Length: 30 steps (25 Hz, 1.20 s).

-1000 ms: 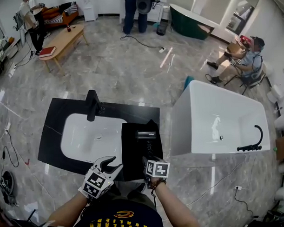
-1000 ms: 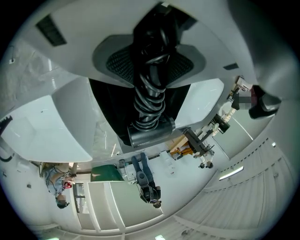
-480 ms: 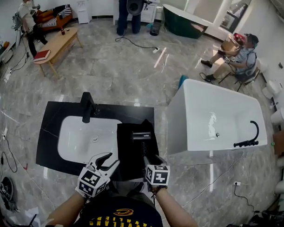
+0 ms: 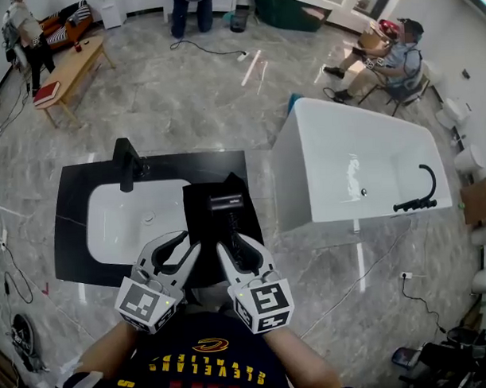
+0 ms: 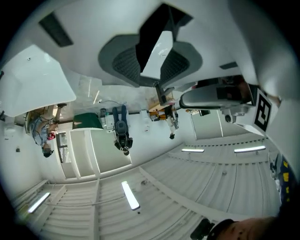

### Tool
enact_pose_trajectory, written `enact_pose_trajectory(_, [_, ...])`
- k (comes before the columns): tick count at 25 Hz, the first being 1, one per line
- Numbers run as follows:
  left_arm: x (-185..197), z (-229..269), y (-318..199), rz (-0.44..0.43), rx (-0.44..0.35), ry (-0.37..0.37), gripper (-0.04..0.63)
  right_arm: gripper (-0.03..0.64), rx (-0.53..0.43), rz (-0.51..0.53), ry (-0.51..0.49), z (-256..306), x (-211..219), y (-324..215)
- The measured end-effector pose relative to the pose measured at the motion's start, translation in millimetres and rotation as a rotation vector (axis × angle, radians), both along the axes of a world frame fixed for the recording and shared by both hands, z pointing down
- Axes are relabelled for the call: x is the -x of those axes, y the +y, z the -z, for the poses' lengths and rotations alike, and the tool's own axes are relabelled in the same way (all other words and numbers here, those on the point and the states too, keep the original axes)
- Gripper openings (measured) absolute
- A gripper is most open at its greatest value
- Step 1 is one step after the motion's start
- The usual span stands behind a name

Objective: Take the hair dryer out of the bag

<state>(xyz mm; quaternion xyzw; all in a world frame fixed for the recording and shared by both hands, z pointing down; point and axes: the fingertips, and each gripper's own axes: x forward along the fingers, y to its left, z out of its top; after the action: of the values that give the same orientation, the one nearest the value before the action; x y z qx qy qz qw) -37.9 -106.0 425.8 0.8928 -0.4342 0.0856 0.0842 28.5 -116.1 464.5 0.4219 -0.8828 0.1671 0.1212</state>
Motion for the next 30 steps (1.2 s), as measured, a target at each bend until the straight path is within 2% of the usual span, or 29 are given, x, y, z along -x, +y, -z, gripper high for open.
enact_pose_trajectory(3, [-9.2,16.0,2.8,-0.013,-0.049,0.01,0.038,0.046,-0.075,-0.021,-0.012,27.4,-1.2,5.5])
enact_pose_trajectory(5, [-12.6,17.1,5.5,-0.017,-0.049,0.016,0.007,0.009,-0.098,-0.02,-0.02,35.0,0.8,10.3])
enact_pose_trajectory(11, [-16.8,9.7,9.3,-0.033,0.025,0.031,0.003,0.009,-0.107,0.003,-0.013,30.6,8.8,14.6])
enact_pose_trajectory(21, [-7.9,7.4,8.1,-0.013,0.044,0.026,0.003,0.008,-0.103,0.033,-0.003,31.7,19.2,14.4])
enact_pose_trajectory(30, [-12.0,6.1,10.5,-0.038,0.024,0.046,0.003,0.008,-0.124,0.041,-0.011,33.0,17.5,18.1])
